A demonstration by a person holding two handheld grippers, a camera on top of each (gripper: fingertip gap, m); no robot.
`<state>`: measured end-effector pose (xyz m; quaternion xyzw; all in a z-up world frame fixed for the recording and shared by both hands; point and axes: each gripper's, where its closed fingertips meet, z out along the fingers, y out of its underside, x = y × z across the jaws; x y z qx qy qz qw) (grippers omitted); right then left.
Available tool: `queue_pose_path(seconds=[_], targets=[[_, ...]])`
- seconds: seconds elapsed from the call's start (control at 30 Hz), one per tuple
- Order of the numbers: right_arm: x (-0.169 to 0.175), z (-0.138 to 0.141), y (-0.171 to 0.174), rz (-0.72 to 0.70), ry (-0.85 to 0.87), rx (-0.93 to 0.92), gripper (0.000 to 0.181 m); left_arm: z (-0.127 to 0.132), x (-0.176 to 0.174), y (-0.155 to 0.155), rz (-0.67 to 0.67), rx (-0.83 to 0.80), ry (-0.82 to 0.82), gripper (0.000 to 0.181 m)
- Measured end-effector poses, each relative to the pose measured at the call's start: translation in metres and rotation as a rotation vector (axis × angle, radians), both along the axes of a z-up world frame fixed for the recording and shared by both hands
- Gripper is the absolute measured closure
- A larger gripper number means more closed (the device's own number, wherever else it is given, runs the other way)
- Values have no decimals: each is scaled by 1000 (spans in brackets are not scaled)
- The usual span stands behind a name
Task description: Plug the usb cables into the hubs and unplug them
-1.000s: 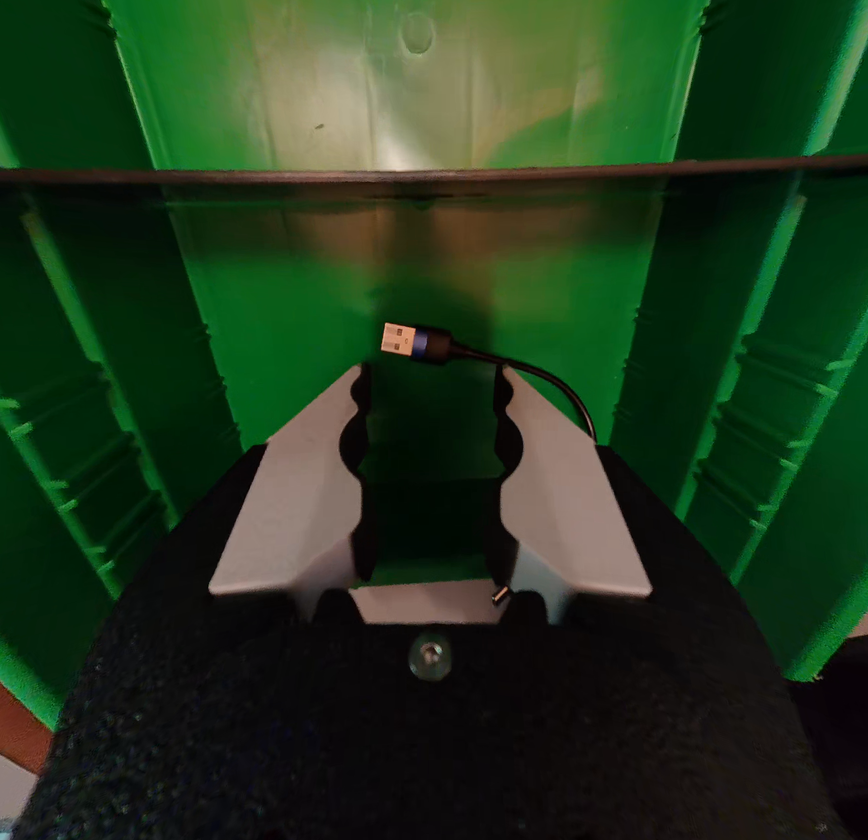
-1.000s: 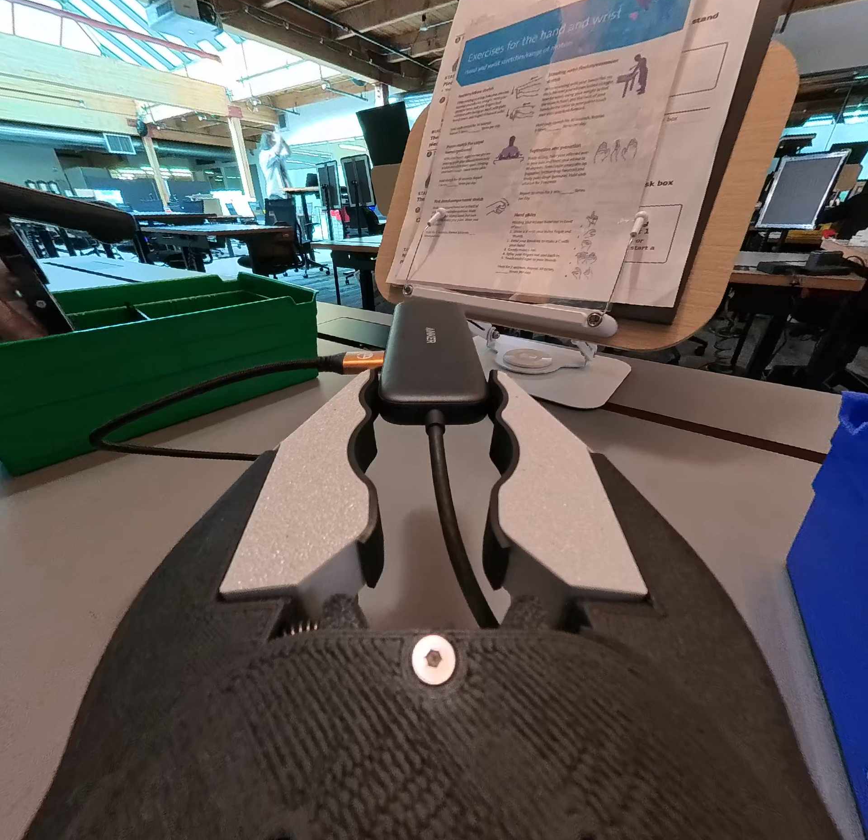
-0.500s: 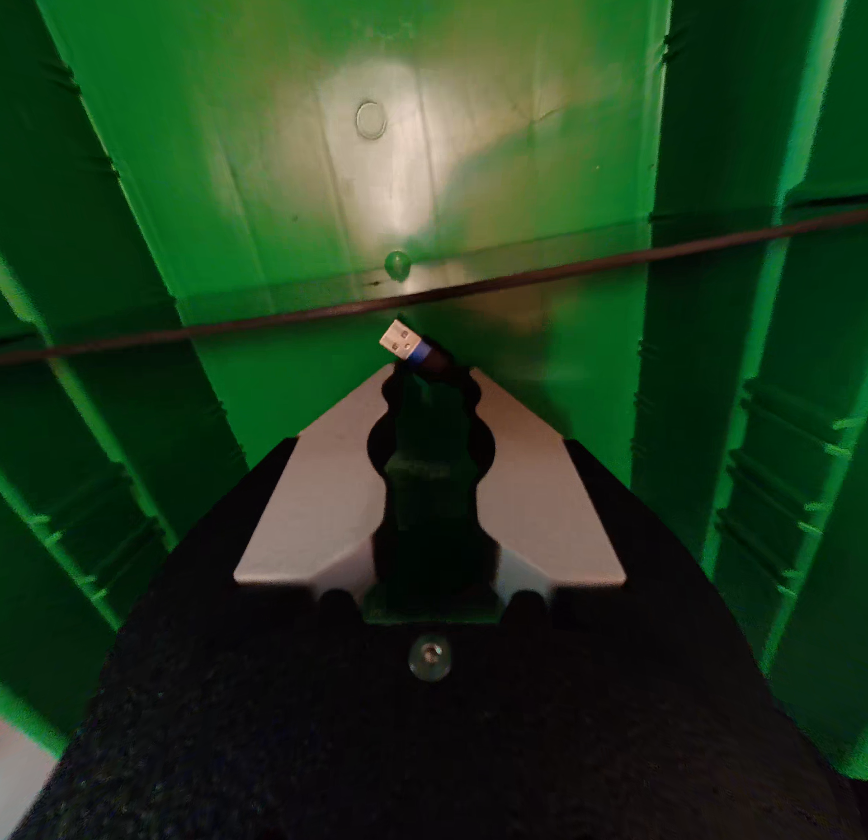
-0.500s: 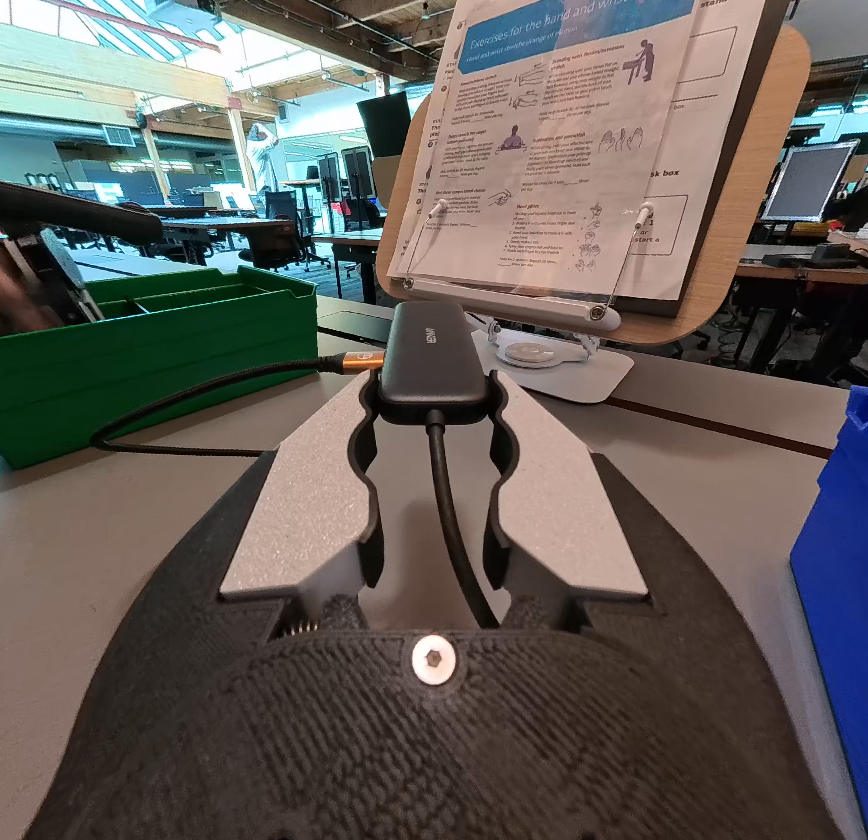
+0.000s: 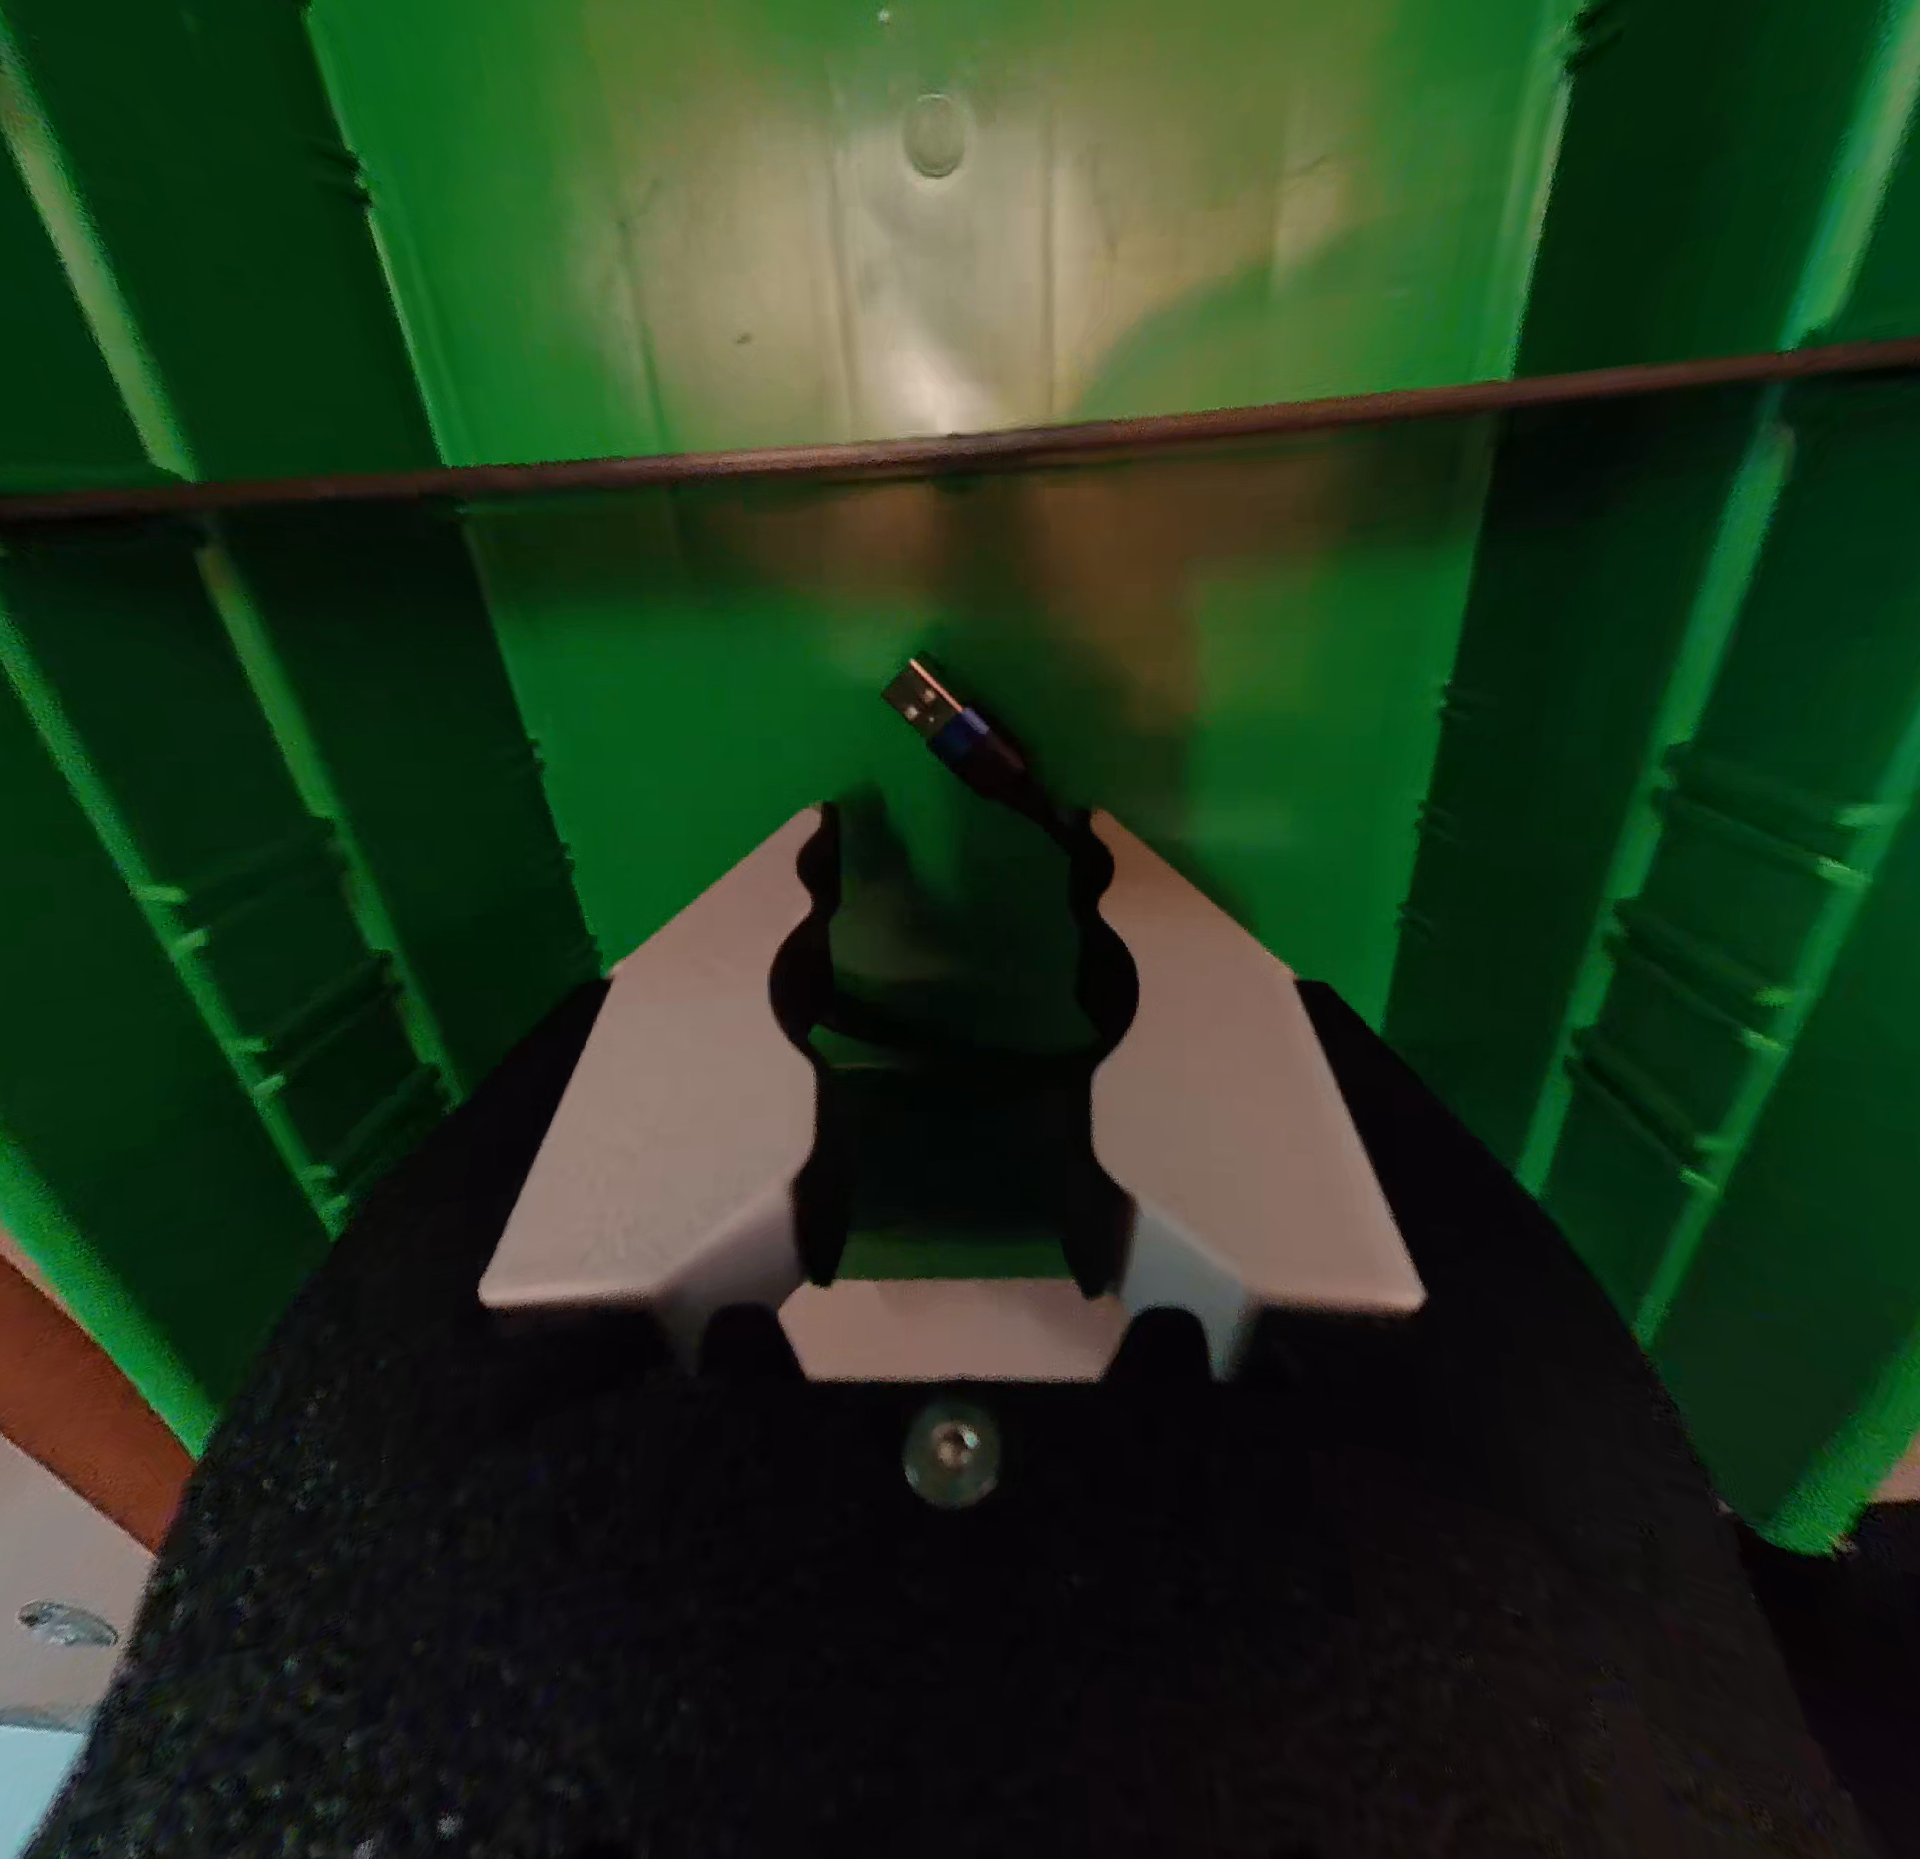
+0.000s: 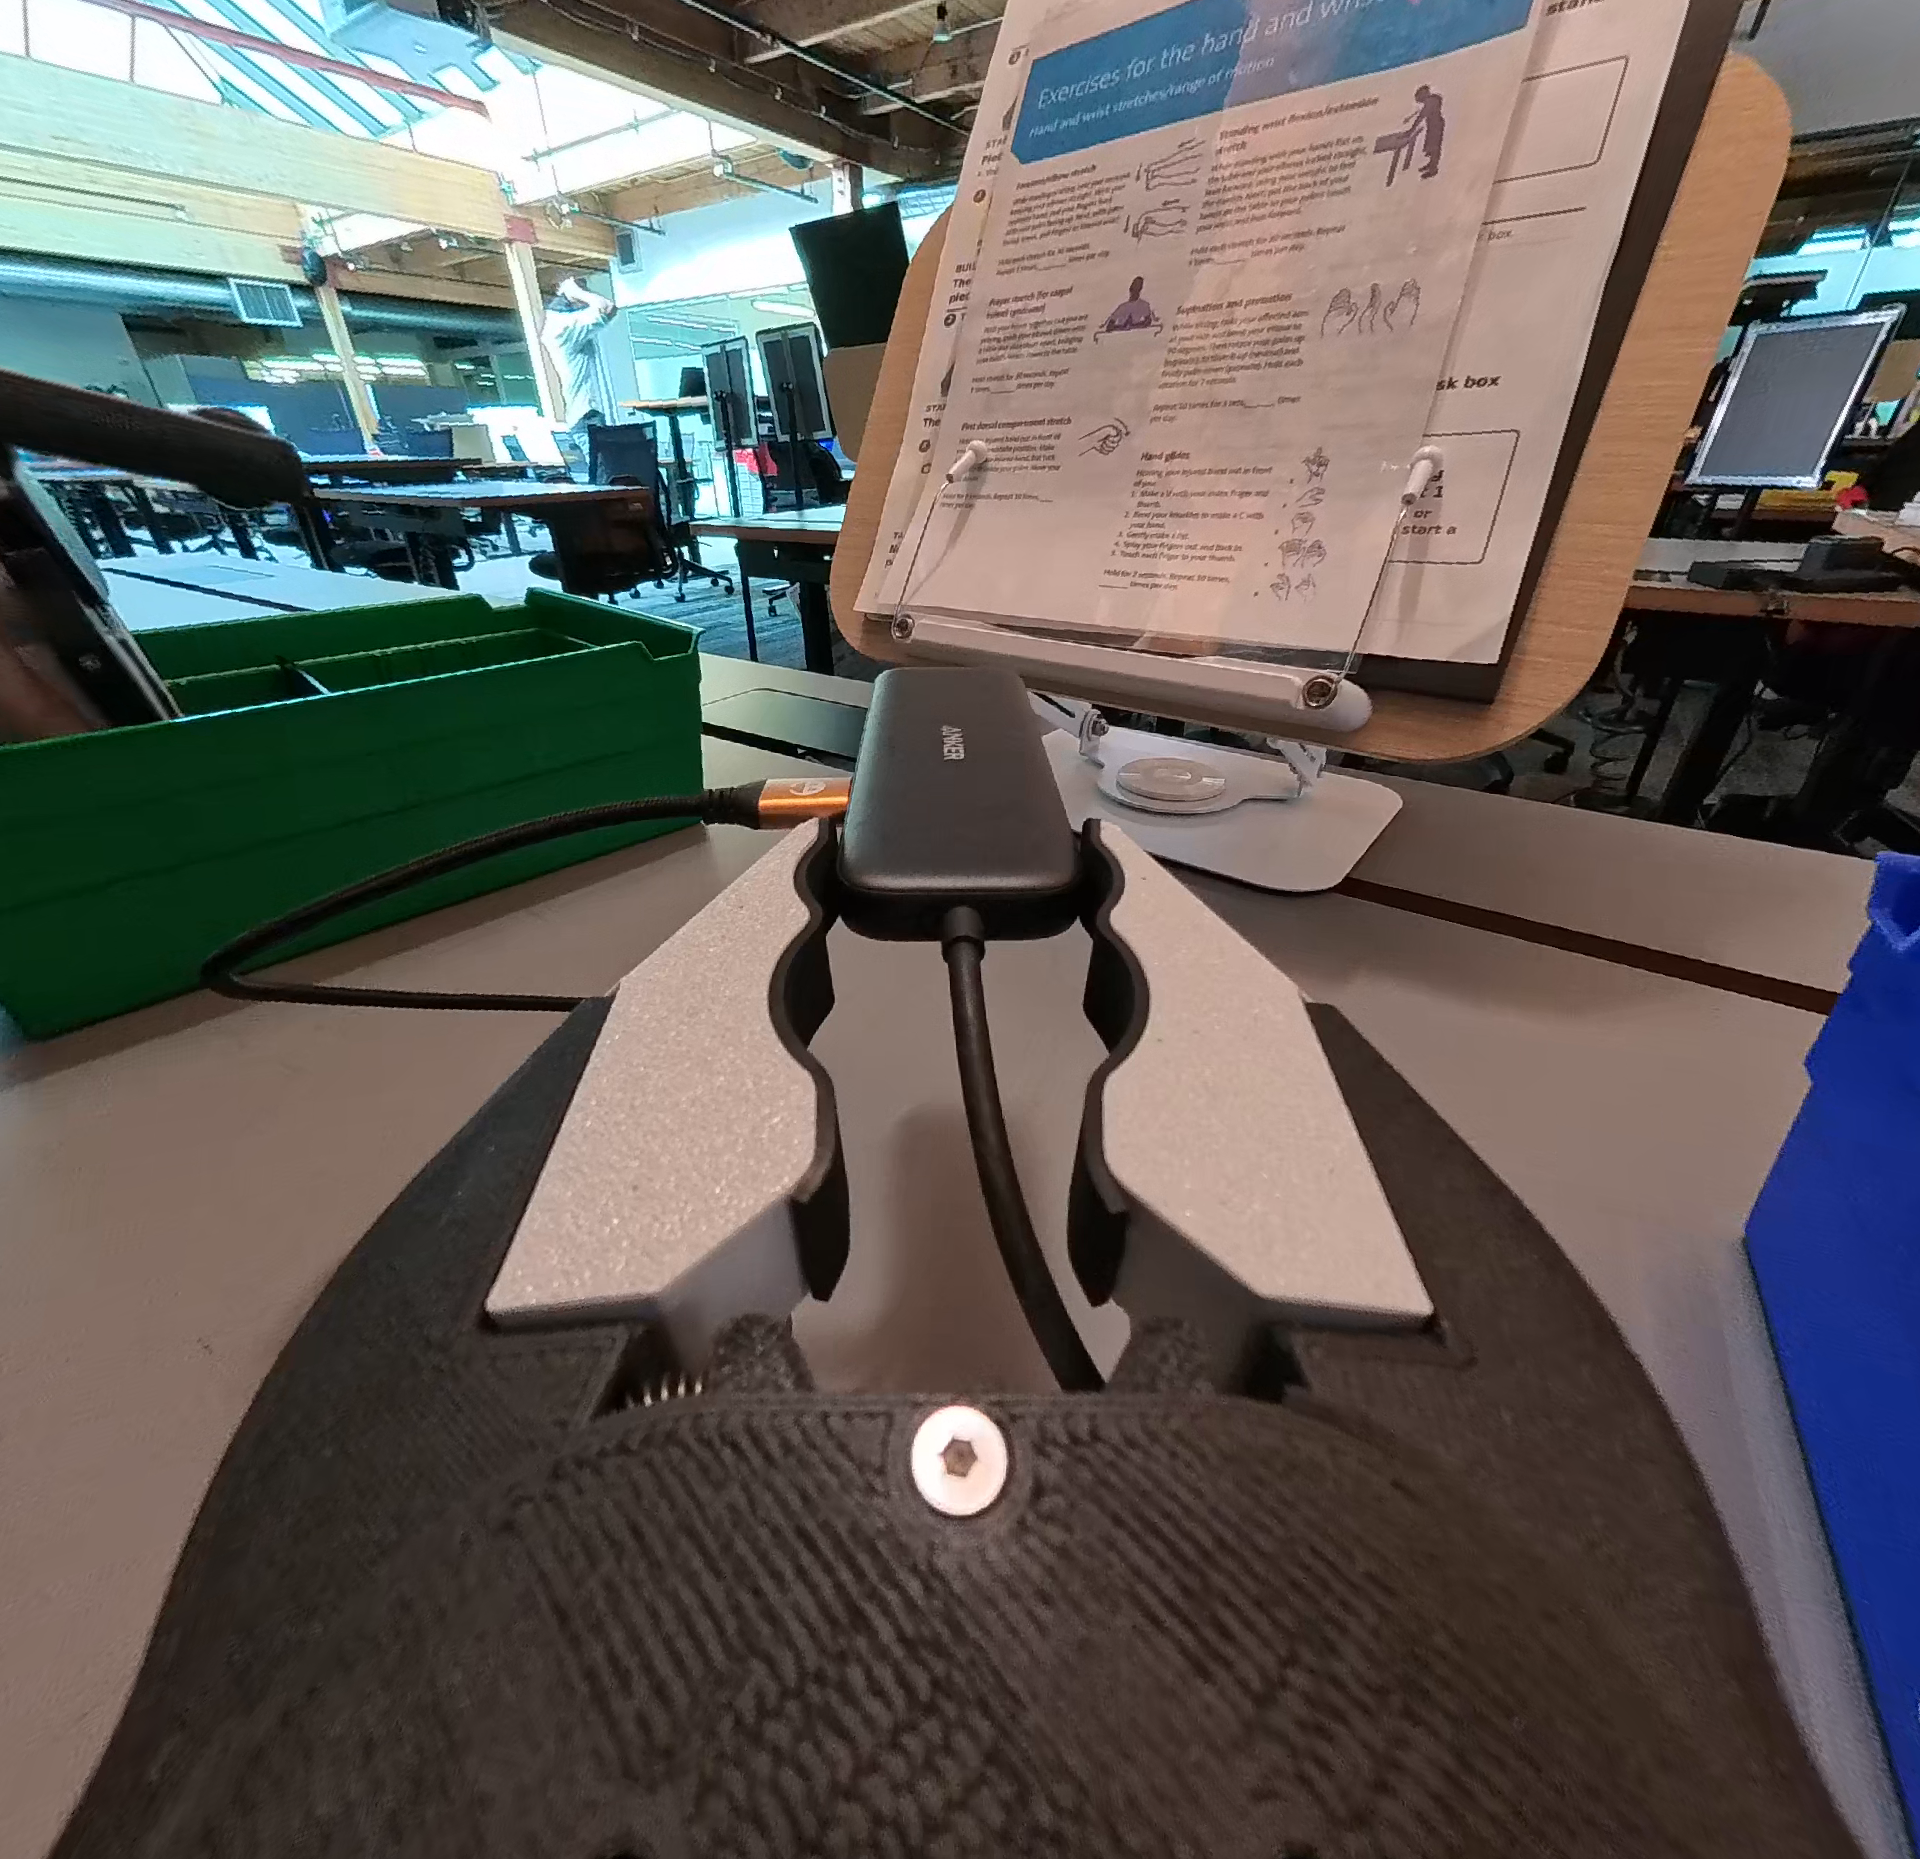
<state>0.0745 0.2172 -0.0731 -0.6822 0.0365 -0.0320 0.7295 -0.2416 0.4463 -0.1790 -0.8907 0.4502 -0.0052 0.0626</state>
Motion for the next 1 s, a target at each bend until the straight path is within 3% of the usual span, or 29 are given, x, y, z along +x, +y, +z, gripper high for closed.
queue_pose_path(seconds=[0.03,0.27,0.6,0.8,0.9,1.0], targets=[[0,0,0,0,-1,1,135,1,1,-4,-10,-12,-3,140],[0,0,0,2,2,0,135,-14,9,-16,-30,-114,-9,147],[0,-1,1,4,2,-3,135,-8,17,-19,-40,-100,-53,151],[0,0,0,1,0,1,135,-14,14,-12,-105,-74,-14,180],[1,1,0,-1,2,4,135,-3,12,-1,-128,1,-30,180],[1,2,0,-1,1,7,135,29,10,8,-115,112,-82,180]])
